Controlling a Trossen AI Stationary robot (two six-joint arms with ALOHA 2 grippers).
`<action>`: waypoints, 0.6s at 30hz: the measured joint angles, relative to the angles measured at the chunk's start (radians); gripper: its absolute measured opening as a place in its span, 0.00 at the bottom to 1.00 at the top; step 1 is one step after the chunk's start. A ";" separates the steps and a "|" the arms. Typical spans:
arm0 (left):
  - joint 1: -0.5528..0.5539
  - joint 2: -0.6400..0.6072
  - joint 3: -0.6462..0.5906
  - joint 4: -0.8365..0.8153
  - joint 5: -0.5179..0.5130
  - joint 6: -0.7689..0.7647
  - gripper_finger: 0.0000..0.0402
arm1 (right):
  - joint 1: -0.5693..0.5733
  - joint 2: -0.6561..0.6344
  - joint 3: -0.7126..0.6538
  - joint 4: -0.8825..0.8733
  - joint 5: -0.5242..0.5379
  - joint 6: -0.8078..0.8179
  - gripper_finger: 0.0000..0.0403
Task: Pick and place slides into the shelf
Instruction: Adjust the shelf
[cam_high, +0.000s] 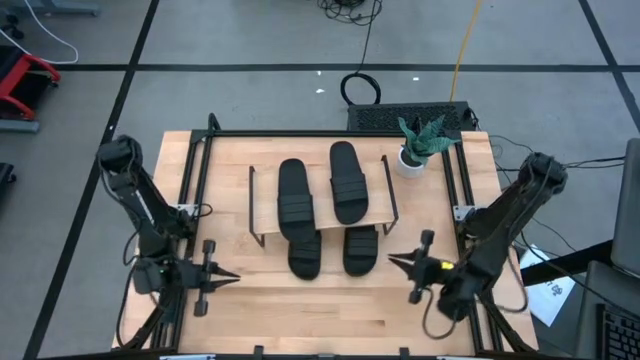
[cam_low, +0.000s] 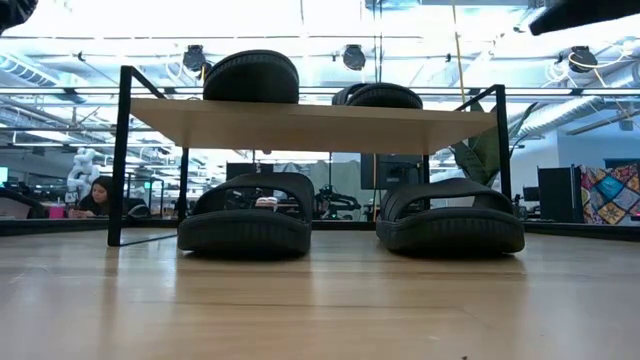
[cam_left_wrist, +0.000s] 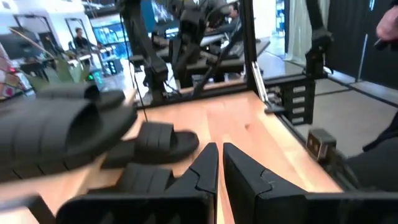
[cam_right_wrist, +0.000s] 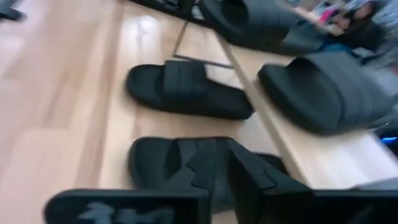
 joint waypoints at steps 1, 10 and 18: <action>-0.015 0.000 0.018 -0.001 -0.018 0.017 0.06 | 0.005 -0.032 -0.018 0.000 -0.021 0.012 0.08; -0.126 0.000 0.090 -0.061 -0.378 0.107 0.07 | 0.010 -0.279 -0.171 -0.007 0.014 0.060 0.29; -0.131 -0.007 0.078 -0.099 -0.442 -0.026 0.06 | 0.009 -0.379 -0.237 -0.029 0.137 0.042 0.14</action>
